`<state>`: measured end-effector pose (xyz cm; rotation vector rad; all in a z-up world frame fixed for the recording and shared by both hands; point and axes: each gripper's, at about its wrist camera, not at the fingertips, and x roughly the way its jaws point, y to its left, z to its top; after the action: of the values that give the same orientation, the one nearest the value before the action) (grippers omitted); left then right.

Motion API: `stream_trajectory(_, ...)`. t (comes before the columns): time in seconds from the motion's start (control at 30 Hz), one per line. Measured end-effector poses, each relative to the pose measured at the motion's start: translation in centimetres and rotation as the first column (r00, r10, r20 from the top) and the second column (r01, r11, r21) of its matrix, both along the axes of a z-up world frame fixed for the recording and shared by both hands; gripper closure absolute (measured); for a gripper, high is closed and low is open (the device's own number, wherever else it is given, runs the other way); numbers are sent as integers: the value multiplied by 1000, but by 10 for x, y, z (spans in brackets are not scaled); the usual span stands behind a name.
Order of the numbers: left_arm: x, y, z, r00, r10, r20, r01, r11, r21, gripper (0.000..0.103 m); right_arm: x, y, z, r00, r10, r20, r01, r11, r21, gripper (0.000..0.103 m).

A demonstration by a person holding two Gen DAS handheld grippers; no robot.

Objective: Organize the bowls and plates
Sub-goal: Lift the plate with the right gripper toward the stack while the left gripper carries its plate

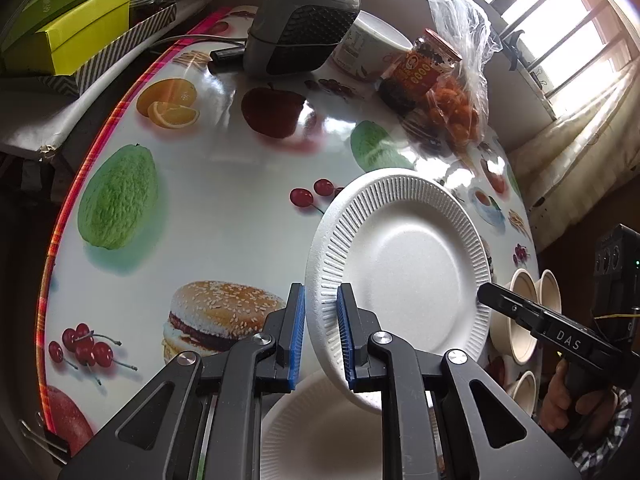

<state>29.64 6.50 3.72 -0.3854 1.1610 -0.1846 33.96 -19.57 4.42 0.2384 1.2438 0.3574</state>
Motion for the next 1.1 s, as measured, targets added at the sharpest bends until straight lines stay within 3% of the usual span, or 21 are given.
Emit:
stream_trajectory(0.7,-56,2,9,1000,-13,26,13,1000,9,86,-60,2,17,999,28,33,-29,1000,7,86)
stream_trajectory(1.1,-84,4,3,1000,-15,23,15,1000,14,86,-88,5,9,999,41,26,-41,999,9,86)
